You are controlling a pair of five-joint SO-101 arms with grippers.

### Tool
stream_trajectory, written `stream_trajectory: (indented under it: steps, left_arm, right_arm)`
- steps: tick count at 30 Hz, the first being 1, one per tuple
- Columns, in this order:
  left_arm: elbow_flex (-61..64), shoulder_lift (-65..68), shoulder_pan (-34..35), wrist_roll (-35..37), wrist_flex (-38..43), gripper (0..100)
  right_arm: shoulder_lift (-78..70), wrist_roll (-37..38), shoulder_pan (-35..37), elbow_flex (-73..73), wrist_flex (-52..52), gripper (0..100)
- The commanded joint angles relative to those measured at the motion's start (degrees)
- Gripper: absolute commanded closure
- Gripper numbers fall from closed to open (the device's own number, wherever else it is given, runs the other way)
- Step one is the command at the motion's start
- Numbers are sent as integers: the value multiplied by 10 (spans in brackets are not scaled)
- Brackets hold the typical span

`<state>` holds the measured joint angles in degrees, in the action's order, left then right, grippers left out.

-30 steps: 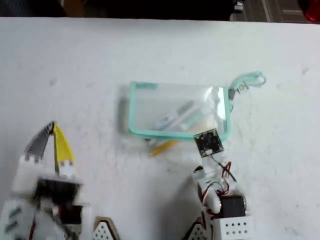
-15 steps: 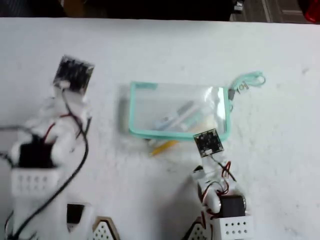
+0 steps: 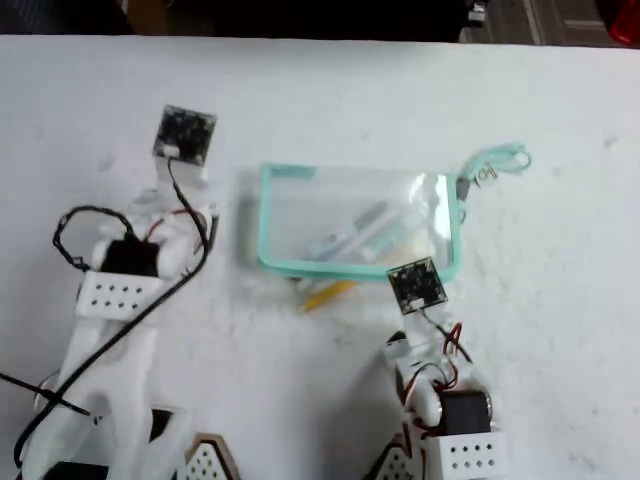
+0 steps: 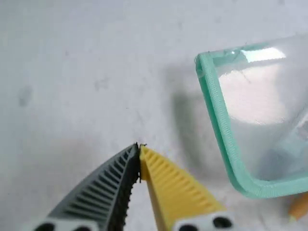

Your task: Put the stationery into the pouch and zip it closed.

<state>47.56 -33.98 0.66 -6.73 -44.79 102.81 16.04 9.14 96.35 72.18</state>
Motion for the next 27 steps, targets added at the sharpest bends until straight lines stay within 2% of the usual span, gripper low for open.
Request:
stream_trajectory:
  steps: [1,12,27]
  left_arm:
    - [41,-2,-12,-26,75,976]
    - [91,0,-13,-27,125,976]
    - [92,1,-36,-30,121,976]
  right_arm:
    - [1,4,3,5,4,981]
    - [1,4,3,5,4,981]
    - [1,4,3,5,4,981]
